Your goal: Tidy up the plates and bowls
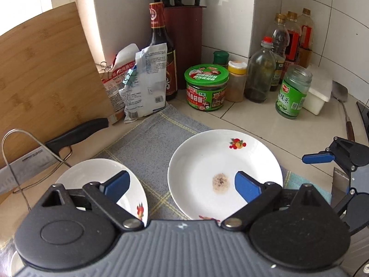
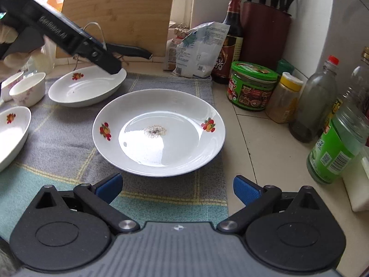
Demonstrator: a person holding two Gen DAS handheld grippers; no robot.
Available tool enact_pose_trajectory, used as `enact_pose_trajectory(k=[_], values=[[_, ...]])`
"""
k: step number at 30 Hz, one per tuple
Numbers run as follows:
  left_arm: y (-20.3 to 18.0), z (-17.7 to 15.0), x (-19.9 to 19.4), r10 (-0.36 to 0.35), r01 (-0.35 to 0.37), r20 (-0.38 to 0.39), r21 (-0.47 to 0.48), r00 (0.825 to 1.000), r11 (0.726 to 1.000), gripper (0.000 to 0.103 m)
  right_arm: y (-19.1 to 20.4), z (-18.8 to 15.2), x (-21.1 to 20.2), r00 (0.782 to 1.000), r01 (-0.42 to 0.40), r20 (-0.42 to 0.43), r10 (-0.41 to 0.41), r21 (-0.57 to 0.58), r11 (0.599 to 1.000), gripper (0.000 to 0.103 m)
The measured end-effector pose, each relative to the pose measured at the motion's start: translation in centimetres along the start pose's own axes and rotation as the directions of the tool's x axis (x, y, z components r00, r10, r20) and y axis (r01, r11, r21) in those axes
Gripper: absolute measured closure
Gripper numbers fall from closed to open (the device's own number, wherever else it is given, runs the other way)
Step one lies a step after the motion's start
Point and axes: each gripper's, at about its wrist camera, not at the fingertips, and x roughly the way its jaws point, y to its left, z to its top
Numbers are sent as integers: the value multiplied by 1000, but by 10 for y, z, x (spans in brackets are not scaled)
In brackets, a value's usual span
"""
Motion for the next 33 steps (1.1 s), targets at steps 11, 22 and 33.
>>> enact_pose_trajectory(k=[11, 22, 33], values=[[-21, -76, -59, 167, -163, 25, -130, 986, 978, 6, 35, -2, -20, 997, -67, 35, 69, -70, 995, 0], [-37, -136, -95, 271, -268, -8, -190, 963, 945, 5, 69, -8, -16, 976, -219, -36, 216, -151, 964, 0], [-2, -198, -142, 316, -326, -80, -269, 945, 906, 5, 118, 6, -2, 956, -290, -87, 279, -163, 943, 0]])
